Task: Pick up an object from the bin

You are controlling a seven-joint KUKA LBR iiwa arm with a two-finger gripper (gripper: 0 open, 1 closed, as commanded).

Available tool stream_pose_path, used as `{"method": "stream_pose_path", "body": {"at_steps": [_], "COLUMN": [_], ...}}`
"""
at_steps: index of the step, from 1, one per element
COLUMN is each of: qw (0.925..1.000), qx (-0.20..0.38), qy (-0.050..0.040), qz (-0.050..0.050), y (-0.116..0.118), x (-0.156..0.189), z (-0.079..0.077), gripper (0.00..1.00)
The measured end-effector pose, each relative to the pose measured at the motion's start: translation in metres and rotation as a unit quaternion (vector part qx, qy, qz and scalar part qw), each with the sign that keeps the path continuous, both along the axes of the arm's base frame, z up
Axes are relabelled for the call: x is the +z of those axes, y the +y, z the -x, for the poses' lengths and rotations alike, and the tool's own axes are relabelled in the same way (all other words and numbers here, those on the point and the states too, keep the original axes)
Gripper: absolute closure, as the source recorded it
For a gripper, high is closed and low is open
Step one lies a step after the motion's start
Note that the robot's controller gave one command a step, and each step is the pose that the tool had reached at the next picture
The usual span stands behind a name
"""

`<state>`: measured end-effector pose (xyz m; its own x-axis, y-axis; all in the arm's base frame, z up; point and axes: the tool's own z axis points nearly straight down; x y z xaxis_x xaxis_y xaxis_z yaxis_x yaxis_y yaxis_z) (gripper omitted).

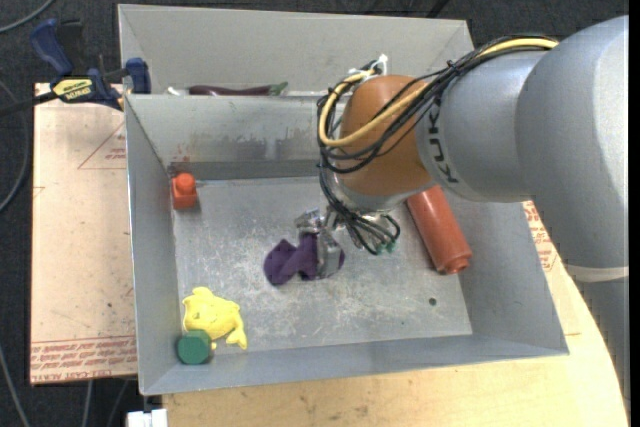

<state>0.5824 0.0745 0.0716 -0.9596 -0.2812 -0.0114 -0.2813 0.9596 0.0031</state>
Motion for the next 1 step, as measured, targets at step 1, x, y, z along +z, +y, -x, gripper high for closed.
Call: {"method": "stream_pose_path", "body": {"at_steps": [1], "qw": [1.0000], "qx": [0.001], "qy": [-0.0018], "qz": [-0.001], "y": [0.0101], "x": [0.1149], "z": [-0.0022], "gripper": [1.00]}}
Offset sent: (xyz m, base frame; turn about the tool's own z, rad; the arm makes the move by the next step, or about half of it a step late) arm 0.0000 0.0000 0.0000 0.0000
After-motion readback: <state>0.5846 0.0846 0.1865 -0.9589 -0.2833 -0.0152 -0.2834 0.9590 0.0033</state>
